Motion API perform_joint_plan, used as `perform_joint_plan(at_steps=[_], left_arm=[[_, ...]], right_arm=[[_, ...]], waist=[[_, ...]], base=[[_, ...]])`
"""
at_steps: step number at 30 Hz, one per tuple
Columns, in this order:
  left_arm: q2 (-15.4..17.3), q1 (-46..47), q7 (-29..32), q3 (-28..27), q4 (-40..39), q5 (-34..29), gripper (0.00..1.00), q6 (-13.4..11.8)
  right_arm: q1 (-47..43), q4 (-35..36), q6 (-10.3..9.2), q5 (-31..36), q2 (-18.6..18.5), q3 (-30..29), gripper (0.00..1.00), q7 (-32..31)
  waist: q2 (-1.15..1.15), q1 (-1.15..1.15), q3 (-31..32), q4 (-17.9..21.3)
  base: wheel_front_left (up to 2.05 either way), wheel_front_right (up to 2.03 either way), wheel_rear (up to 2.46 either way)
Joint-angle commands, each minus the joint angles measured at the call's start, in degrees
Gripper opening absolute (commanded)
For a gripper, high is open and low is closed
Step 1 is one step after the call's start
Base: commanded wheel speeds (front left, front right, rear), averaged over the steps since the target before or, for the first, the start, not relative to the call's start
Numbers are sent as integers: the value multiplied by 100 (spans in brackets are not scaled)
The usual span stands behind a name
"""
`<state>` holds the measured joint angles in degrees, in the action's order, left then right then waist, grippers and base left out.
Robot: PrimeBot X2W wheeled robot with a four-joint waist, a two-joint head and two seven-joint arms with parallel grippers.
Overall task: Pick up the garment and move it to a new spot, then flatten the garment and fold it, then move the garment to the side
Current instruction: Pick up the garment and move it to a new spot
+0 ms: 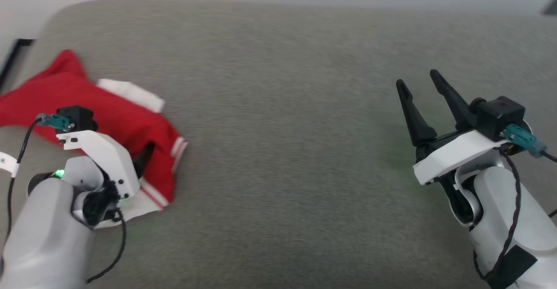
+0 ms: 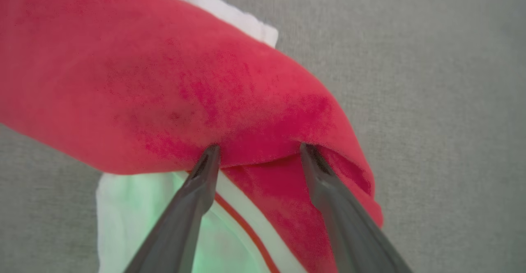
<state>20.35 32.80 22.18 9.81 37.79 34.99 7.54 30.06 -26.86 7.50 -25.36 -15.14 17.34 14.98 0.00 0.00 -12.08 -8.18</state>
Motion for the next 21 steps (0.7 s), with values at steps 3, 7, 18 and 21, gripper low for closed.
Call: perform_joint_plan(at_steps=[3, 7, 18, 21], left_arm=[[225, 132, 582, 120, 165, 352, 100, -16], [326, 210, 730, 49, 500, 495, 100, -48], [217, 268, 755, 274, 1469, 552, 0, -27], [354, 496, 170, 261, 1283, 498, 0, -17]], right_arm=[[69, 35, -1, -30, -8, -46, 100, 28], [135, 97, -2, -25, -34, -90, 100, 28], [243, 142, -2, -7, -91, -75, 100, 28], [183, 130, -2, -11, -68, -122, 100, 28]], waist=[[0, 0, -352, 525], [0, 0, -535, 719], [0, 0, -597, 836], [0, 0, -450, 789]], base=[[0, 0, 0], [0, 0, 0], [0, 0, 0], [0, 0, 0]])
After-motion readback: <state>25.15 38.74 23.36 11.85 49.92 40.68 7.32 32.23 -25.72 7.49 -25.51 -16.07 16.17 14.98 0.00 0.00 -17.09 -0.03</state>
